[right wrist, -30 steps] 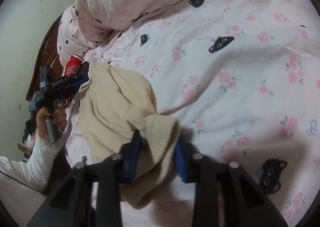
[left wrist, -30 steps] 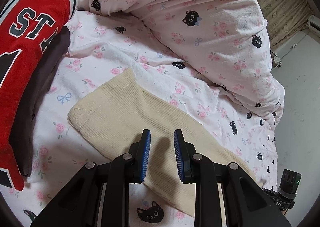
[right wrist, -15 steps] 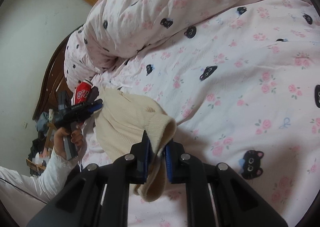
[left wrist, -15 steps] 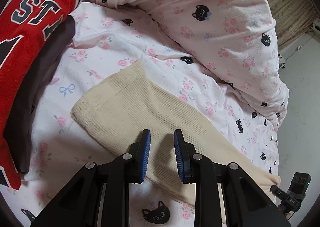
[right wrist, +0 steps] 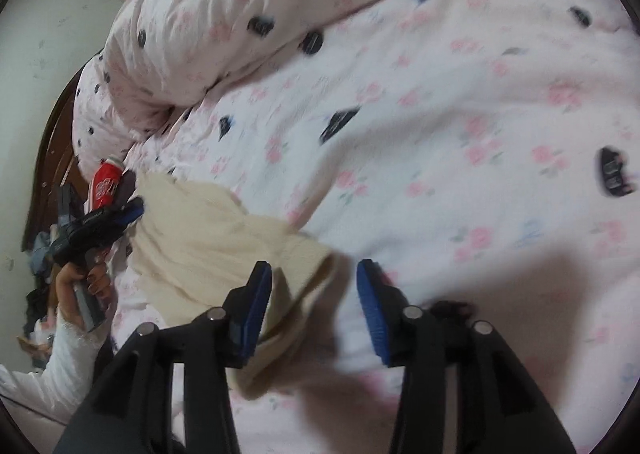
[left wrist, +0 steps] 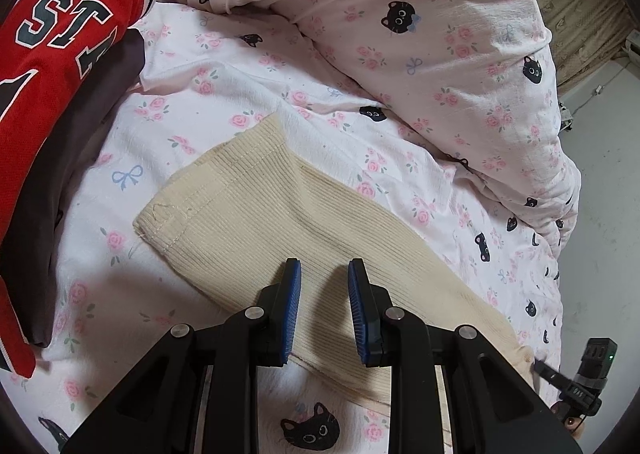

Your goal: Fold clothes

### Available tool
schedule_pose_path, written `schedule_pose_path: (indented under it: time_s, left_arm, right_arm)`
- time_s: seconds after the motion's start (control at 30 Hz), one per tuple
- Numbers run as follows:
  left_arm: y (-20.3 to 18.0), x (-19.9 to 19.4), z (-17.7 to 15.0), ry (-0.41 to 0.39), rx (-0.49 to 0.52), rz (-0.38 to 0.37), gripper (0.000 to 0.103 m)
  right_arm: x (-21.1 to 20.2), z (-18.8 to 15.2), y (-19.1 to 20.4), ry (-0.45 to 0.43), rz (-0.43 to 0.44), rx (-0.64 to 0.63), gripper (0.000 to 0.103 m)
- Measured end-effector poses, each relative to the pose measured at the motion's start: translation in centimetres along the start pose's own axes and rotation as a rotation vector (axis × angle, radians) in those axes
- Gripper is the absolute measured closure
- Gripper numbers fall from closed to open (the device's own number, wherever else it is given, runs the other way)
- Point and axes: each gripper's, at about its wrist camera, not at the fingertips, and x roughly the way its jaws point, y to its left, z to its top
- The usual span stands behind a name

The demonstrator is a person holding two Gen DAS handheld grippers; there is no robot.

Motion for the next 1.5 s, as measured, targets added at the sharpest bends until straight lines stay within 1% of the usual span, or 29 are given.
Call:
schedule_pose_path:
  time_s: [0.07, 0.17, 0.23, 0.33, 0.37, 0.43, 0.5, 0.57, 0.63, 0.7, 0.77, 0.93, 1.13, 1.17, 1.2, 1.37, 1.5]
  left_arm:
    - [-0.3, -0.4, -0.1, -0.007, 0.002, -0.013, 0.082]
    - [-1.4, -1.2, -0.4, -0.017, 0.038, -0.043, 0.082]
    - [-2.7, -1.9, -1.0, -0.02, 0.084, -0.067, 0.082]
    - [-5.1, -2.6, -2.8, -0.01, 0.188, -0.106, 0.082]
    - [-5.6, -2.5, -3.3, 0.001, 0.209, -0.113, 0.082]
    - [-6.6, -2.2, -4.5, 0.036, 0.243, -0.134, 0.082]
    - [-7.3, -1.7, -5.5, 0.061, 0.265, -0.134, 0.082]
    - [-7.7, -1.1, -6.3, 0.093, 0.28, -0.128, 0.082]
    - [-7.8, -0.5, -7.0, 0.124, 0.281, -0.117, 0.082]
    - [-7.8, -0.1, -7.4, 0.137, 0.291, -0.102, 0.082]
    - [-7.9, 0.2, -7.8, 0.148, 0.301, -0.088, 0.082]
    - [-7.9, 0.2, -8.2, 0.153, 0.318, -0.077, 0.082]
    - [-7.5, 0.2, -8.1, 0.164, 0.299, -0.092, 0.082]
    - [-7.4, 0.2, -8.1, 0.165, 0.295, -0.094, 0.082]
    - [-7.4, 0.2, -8.1, 0.164, 0.293, -0.096, 0.082]
    - [-7.7, 0.1, -8.1, 0.153, 0.302, -0.093, 0.082]
    - [-7.8, 0.3, -8.2, 0.154, 0.31, -0.086, 0.082]
  right_arm:
    - [-1.6, 0.1, -0.6, -0.065, -0.017, 0.018, 0.056]
    - [-2.5, 0.5, 0.0, -0.106, -0.007, -0.004, 0.056]
    - [-2.3, 0.6, 1.9, -0.11, 0.01, -0.072, 0.056]
    - [-1.4, 1.2, 5.7, -0.099, -0.004, -0.2, 0.056]
    - [-0.6, 1.6, 7.6, -0.083, -0.007, -0.261, 0.056]
    - [0.9, 2.0, 10.3, -0.05, -0.004, -0.338, 0.06]
    - [2.7, 2.3, 13.0, 0.004, -0.009, -0.423, 0.068]
    - [4.6, 2.5, 15.1, 0.057, -0.046, -0.5, 0.071]
    - [6.7, 2.7, 16.9, 0.118, -0.075, -0.575, 0.078]
    - [8.3, 2.9, 17.5, 0.166, -0.088, -0.608, 0.079]
    - [9.6, 3.1, 17.7, 0.197, -0.116, -0.633, 0.079]
    - [10.9, 4.2, 17.4, 0.234, -0.114, -0.627, 0.079]
    - [12.4, 5.0, 17.2, 0.278, -0.116, -0.633, 0.08]
    - [12.4, 4.9, 17.3, 0.285, -0.115, -0.64, 0.09]
    - [12.4, 4.9, 17.4, 0.291, -0.114, -0.647, 0.097]
    - [11.3, 5.2, 18.0, 0.267, -0.117, -0.669, 0.098]
    - [10.8, 6.1, 18.1, 0.236, -0.129, -0.662, 0.099]
